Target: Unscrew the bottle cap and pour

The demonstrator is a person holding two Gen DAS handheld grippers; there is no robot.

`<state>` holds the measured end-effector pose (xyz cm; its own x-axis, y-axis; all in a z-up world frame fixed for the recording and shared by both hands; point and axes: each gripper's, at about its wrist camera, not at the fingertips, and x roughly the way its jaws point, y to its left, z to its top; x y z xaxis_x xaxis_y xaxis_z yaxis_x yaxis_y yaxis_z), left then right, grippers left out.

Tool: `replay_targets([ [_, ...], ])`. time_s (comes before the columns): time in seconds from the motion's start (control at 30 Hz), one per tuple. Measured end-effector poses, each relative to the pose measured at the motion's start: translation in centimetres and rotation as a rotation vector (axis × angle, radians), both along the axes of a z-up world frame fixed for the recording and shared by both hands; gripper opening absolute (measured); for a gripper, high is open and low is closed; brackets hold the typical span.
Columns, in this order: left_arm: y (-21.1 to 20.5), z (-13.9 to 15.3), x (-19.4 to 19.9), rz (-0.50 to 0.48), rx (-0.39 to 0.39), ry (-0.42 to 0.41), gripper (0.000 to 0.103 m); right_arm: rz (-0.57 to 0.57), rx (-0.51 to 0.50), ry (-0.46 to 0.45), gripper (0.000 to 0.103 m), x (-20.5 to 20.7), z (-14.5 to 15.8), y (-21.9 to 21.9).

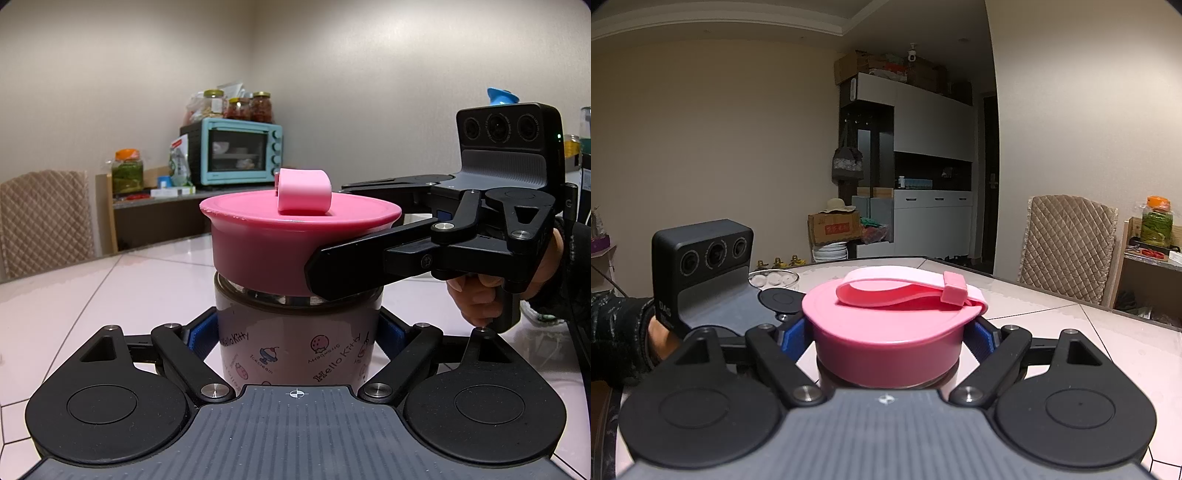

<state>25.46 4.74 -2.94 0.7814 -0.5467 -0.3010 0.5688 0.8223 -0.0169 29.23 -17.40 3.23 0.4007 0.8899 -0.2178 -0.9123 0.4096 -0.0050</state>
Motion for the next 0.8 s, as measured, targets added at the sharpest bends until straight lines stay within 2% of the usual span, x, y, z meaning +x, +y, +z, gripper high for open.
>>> replay_targets([
  [0.13, 0.0, 0.0, 0.1, 0.000, -0.001, 0.000, 0.089, -0.051, -0.005, -0.003, 0.096, -0.9, 0.1, 0.1],
  [0.33, 0.0, 0.0, 0.1, 0.000, 0.000, 0.000, 0.089, -0.172, 0.013, 0.031, 0.101, -2.3, 0.3, 0.0],
  [0.5, -0.2, 0.0, -0.1, 0.000, 0.001, -0.001, 0.090, -0.286, 0.061, 0.051, 0.103, -4.1, 0.3, 0.0],
  [0.8, -0.4, 0.0, 0.1, 0.001, 0.001, -0.001, 0.090, -0.493, 0.026, -0.032, 0.103, -7.1, -0.3, 2.7],
])
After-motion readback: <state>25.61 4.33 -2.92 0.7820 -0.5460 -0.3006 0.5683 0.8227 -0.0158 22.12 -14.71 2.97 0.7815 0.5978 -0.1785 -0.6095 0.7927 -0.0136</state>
